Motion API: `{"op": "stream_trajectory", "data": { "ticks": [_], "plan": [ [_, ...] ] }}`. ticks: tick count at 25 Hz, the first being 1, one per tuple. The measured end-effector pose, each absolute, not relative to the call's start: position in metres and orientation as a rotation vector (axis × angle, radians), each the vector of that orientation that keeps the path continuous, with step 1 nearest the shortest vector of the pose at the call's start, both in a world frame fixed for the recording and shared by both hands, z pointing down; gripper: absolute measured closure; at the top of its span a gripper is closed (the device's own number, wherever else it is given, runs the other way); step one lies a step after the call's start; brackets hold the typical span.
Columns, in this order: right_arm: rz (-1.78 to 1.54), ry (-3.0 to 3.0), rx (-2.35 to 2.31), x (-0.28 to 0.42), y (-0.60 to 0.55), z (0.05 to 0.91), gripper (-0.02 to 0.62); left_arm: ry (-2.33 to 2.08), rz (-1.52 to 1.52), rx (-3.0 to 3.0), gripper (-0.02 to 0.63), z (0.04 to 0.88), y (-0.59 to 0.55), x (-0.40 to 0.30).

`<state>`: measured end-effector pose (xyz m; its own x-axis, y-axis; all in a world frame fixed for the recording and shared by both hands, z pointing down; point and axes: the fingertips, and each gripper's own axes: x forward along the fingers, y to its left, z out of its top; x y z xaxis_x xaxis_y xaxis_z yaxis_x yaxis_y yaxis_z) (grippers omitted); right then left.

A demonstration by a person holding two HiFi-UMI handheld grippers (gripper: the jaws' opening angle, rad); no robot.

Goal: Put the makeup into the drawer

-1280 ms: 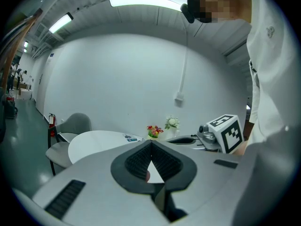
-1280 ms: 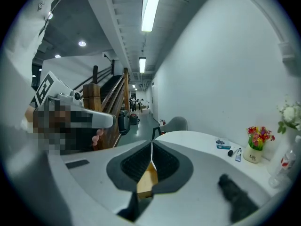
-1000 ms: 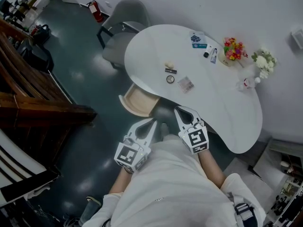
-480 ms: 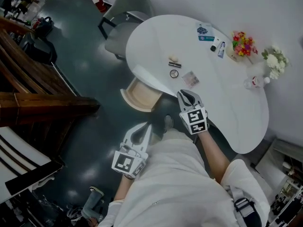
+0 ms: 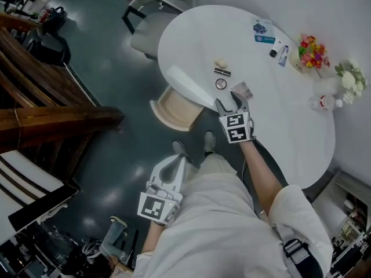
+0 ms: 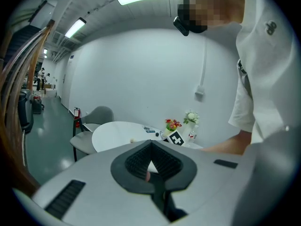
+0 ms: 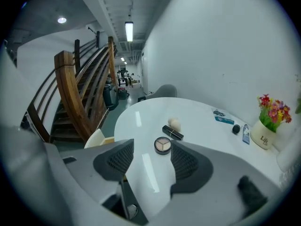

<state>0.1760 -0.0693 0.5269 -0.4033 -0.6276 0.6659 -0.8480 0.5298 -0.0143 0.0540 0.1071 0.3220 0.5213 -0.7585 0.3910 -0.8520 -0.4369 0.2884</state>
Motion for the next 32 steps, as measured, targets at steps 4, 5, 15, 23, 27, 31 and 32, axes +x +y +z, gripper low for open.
{"op": "stream_trajectory", "data": {
  "ticks": [4,5,15,23,27,31,32],
  "plan": [
    [0.475,-2.124,1.149,0.17,-0.082,0.547,0.315,-1.321,0.272,2.293,0.597,0.325,0.105,0.051],
    [0.473,-2.114,1.145,0.169,-0.087,0.552,0.31,-1.321,0.271,2.288,0.597,0.327,0.105,0.05],
    [0.469,-2.027,1.073,0.162,-0.118,0.582,0.301,-1.345,0.262,2.231,0.597,0.335,0.102,0.035],
    [0.501,-1.947,1.027,0.162,-0.127,0.604,0.301,-1.383,0.26,2.21,0.597,0.336,0.102,0.023],
    [0.52,-1.932,1.024,0.163,-0.131,0.611,0.302,-1.395,0.259,2.201,0.597,0.336,0.103,0.02],
    [0.527,-1.918,1.01,0.164,-0.13,0.614,0.302,-1.4,0.254,2.197,0.597,0.336,0.108,0.02],
    [0.523,-1.919,1.003,0.163,-0.129,0.614,0.302,-1.401,0.252,2.196,0.597,0.336,0.109,0.021]
  ]
}}
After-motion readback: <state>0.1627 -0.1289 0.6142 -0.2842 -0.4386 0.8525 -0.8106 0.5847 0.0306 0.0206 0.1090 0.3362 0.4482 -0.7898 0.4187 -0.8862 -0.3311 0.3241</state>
